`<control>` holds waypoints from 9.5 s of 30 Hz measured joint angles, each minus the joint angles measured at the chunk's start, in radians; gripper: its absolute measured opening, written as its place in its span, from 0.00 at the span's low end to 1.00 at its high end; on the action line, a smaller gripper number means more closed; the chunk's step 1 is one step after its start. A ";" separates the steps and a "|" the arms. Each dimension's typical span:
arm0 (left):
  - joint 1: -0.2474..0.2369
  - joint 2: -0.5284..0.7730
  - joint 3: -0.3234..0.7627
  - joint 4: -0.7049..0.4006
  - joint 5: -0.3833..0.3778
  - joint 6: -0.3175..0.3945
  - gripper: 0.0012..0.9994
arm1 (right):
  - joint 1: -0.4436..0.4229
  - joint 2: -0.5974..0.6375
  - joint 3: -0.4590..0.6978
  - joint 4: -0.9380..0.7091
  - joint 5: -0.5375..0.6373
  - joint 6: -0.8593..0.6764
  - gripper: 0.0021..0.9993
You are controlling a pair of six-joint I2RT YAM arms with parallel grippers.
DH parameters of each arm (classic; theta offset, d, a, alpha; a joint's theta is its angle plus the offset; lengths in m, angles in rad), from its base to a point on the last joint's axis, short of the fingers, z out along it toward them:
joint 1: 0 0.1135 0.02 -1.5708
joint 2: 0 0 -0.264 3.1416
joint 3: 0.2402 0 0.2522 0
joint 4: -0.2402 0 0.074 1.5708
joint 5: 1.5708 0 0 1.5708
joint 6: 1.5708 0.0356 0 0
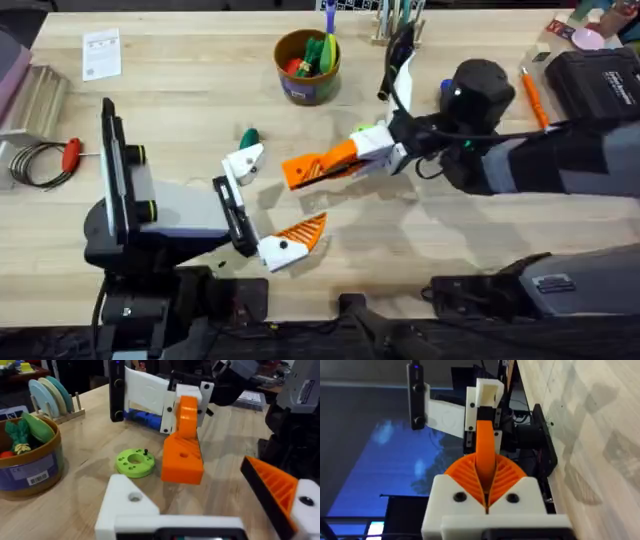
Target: Pick up the gripper from the table and insert it into the empty holder that is missing its gripper. Then pick up a screw, insert it into the mounting hole, and use the screwdriver to tighten it. Finally, clean up the table by picking up the vegetable and placing it into the bucket.
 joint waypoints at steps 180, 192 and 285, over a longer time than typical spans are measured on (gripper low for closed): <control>0.009 -0.003 0.000 0.003 -0.027 0.015 0.99 | 0.187 0.216 0.276 -0.057 0.153 -0.082 0.00; 0.009 -0.004 0.000 0.004 -0.028 0.016 0.99 | 0.187 0.216 0.276 -0.057 0.156 -0.108 0.00; 0.008 -0.004 0.000 0.000 -0.001 0.014 0.99 | 0.136 0.127 0.833 -2.046 1.477 -1.536 0.59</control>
